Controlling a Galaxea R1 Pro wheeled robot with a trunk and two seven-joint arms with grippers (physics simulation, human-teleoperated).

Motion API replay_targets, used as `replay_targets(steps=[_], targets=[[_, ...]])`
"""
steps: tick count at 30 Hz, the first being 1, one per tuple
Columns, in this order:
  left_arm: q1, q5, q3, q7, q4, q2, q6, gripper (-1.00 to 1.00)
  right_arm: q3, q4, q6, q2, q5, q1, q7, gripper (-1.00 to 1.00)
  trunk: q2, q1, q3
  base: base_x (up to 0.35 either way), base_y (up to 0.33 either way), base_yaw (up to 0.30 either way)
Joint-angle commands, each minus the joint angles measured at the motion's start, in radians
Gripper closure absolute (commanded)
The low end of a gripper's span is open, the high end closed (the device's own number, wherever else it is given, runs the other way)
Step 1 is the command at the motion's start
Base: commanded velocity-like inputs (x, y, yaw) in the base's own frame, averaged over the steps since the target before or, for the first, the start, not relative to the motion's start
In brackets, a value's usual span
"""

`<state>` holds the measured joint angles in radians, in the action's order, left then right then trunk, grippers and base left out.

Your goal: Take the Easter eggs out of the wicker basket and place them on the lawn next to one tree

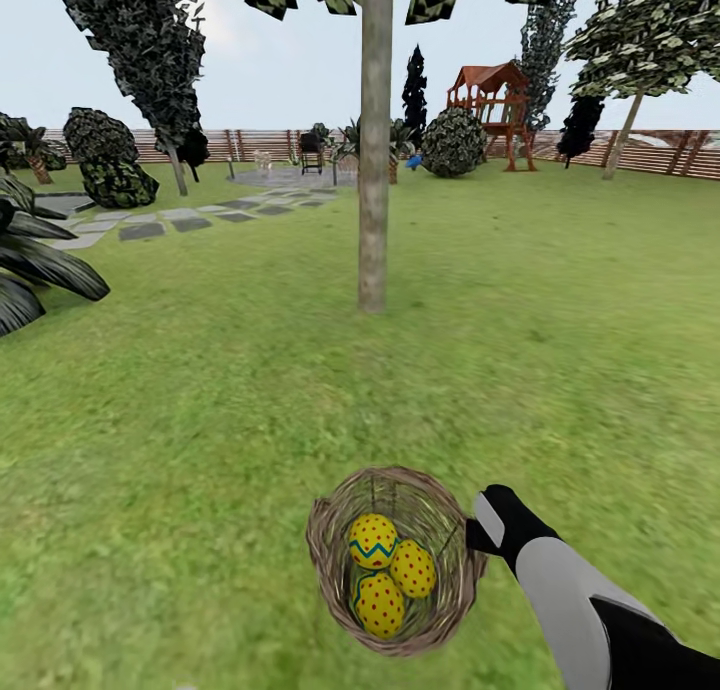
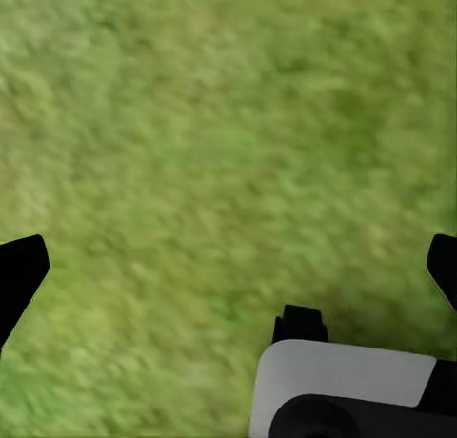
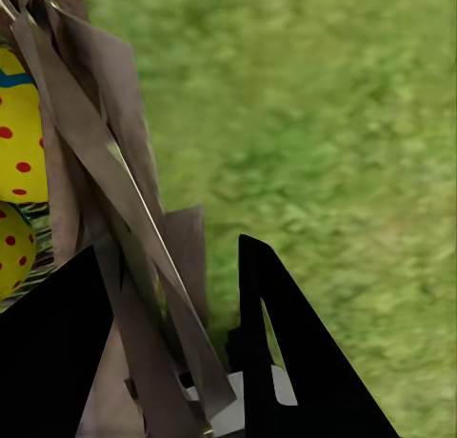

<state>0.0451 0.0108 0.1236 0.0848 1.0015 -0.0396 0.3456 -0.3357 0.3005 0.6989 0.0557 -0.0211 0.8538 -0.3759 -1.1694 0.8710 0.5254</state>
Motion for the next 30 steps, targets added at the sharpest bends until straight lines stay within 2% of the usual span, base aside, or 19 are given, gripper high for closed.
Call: replay_targets(steps=[1, 30], targets=[[0.0, 0.0, -0.001, 0.002, 0.003, 0.0, 0.006, -1.0, -0.006, 0.002, 0.002, 0.001, 0.006, 0.001, -0.003, 1.0, -0.001, 0.001, 0.001, 0.341, 0.0, 0.0], [0.001, 0.0, -0.001, -0.001, 0.002, 0.0, 0.006, -1.0, -0.006, 0.002, 0.002, 0.002, 0.006, 0.001, -0.003, 1.0, -0.001, 0.001, 0.001, 0.341, 0.0, 0.0]])
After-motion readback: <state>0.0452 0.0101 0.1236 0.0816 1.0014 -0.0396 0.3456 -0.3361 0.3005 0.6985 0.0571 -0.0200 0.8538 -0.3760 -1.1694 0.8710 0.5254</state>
